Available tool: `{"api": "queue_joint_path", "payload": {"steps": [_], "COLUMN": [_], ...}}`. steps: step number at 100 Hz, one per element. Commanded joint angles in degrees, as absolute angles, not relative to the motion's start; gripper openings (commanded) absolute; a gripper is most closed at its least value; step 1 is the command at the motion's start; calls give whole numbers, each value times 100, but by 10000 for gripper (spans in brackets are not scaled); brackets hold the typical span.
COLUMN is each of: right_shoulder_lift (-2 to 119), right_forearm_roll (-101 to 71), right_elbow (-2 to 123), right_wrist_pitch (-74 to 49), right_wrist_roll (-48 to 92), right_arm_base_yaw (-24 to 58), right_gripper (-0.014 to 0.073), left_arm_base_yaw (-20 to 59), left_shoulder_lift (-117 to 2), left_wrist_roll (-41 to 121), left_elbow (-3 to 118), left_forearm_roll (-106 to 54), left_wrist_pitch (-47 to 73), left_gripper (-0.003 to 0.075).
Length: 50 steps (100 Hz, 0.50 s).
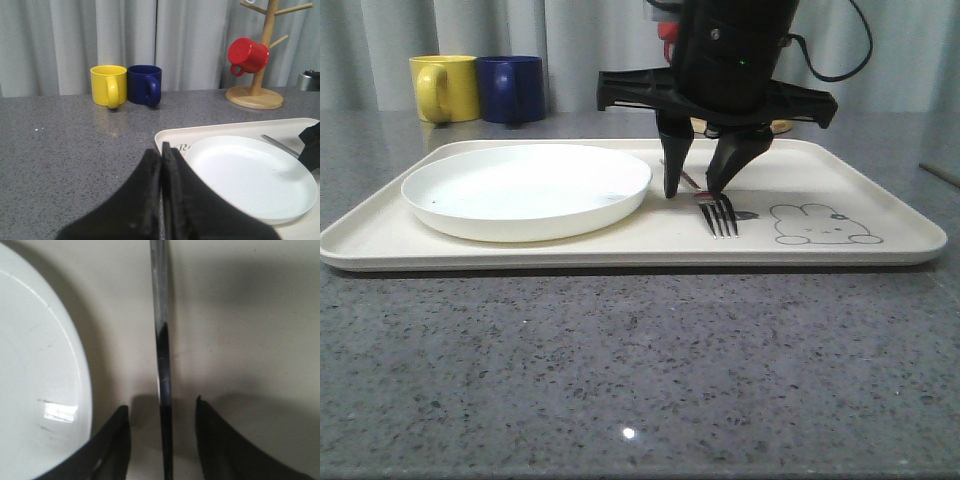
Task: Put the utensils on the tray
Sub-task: 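Carry the fork onto the tray beside the plate and release it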
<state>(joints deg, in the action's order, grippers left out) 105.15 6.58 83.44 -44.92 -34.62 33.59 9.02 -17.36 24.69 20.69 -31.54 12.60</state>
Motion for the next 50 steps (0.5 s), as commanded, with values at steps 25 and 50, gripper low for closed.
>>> {"api": "queue_joint_path", "payload": {"steps": [25,50], "right_shoulder_lift": [9352,8952], "right_forearm_roll": [1377,1233], "right_elbow": [8545,8534], "right_wrist_pitch": [-4747,-5717], "right_wrist_roll": [-3326,-1953], "right_arm_base_yaw": [3012,1765], "right_gripper": [405,405], "left_arm_base_yaw": [955,955], "left_shoulder_lift": [-1774,-1774], "left_wrist_roll": [2474,2474], "left_elbow": [2226,2226], "left_forearm_roll": [-3209,-3209], "left_wrist_pitch": [846,846], "left_gripper": [-19,-19]}}
